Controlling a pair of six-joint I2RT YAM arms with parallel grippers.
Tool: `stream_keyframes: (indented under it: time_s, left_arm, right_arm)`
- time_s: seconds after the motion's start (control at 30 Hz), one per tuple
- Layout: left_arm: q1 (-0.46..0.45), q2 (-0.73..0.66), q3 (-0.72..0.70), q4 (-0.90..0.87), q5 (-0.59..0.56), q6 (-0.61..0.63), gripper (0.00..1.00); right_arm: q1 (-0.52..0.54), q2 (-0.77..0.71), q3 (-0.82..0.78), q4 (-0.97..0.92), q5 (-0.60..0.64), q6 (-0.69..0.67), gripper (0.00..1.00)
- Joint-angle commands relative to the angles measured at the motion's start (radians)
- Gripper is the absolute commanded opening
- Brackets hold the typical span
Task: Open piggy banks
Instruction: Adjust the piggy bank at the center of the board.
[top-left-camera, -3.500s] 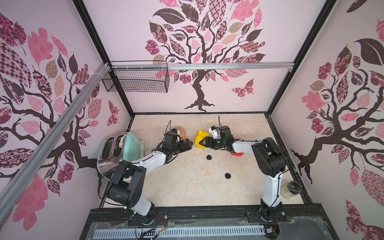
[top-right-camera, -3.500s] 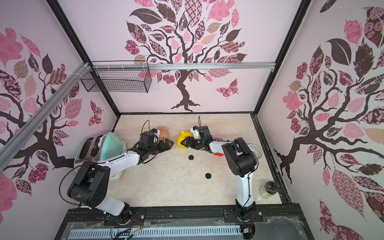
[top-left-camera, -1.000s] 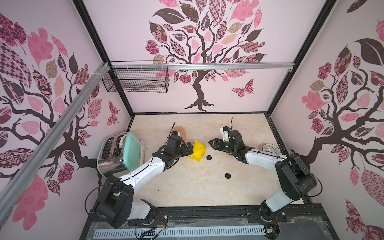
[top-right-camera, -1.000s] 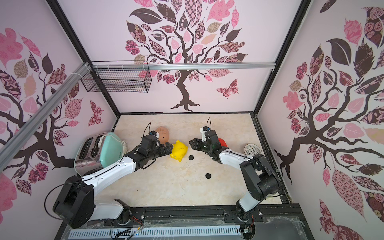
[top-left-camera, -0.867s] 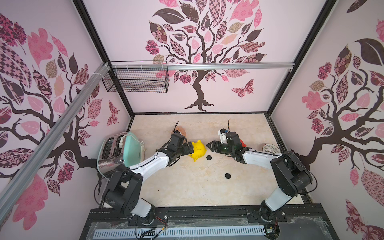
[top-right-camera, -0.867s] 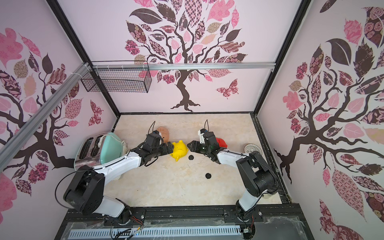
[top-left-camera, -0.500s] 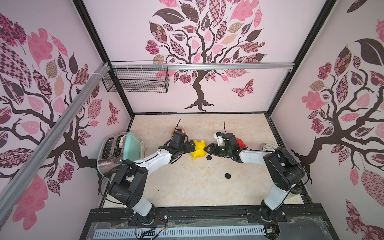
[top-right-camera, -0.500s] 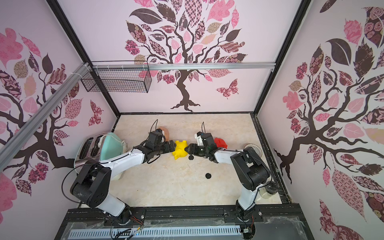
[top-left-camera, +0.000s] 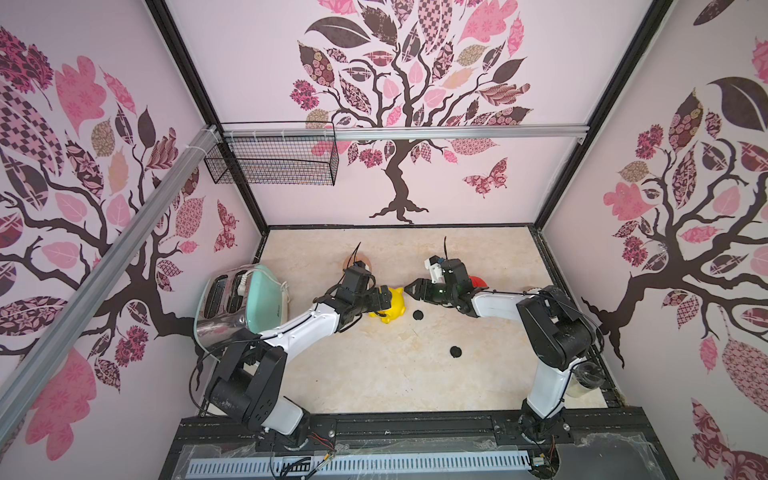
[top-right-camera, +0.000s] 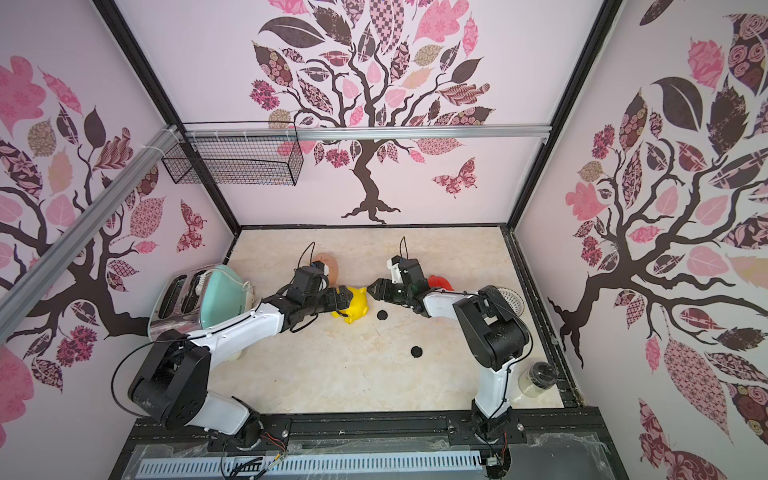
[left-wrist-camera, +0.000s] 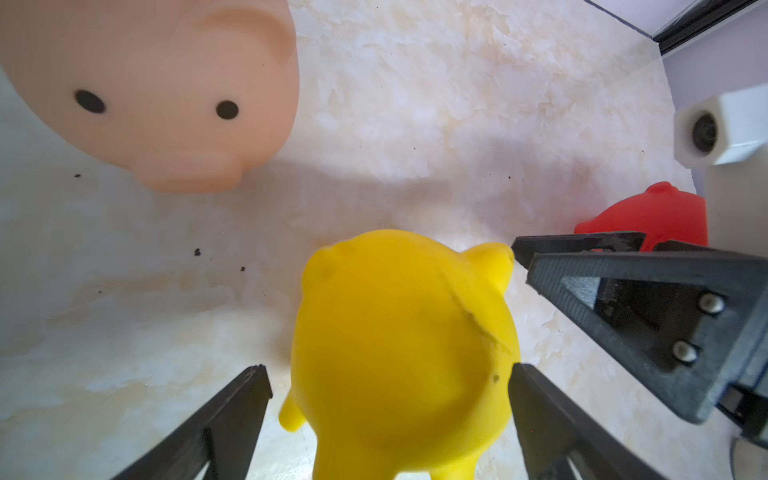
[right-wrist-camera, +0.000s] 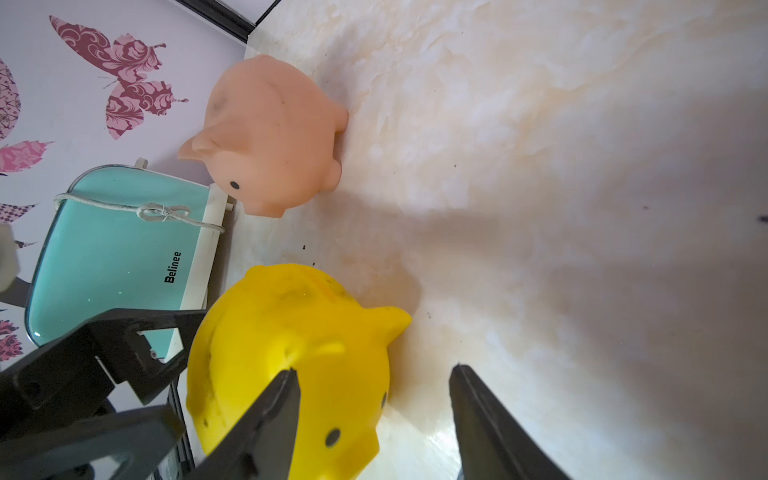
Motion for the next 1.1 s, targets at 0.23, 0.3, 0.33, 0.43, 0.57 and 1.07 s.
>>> stream_keyframes:
  time_s: [0.23,0.3,0.33,0.43,0.57,1.07]
  left_arm:
    - [0.004,0.059,-0.001,0.023,0.011,-0.012,0.91]
    - [0.007,0.068,0.002,0.023,0.018,-0.011,0.90]
    - [0.007,0.074,0.002,0.025,0.019,-0.011,0.89]
    - [0.019,0.091,0.005,0.037,0.031,-0.013,0.89]
    - [0.054,0.094,0.029,0.034,0.064,-0.002,0.91]
    - [0.064,-0.140,-0.072,0.029,0.030,-0.029,0.88]
  right_arm:
    - [0.004,0.013,-0.038,0.075,-0.109,0.052,0.60]
    - [0.013,0.001,-0.056,0.081,-0.107,0.055,0.60]
    - [0.019,-0.004,-0.064,0.083,-0.107,0.055,0.60]
    - [0.036,-0.017,-0.079,0.077,-0.106,0.057,0.59]
    - [0.077,-0.048,-0.105,0.064,-0.098,0.045,0.58]
    - [0.025,-0.131,-0.027,-0.044,0.186,-0.036,0.54]
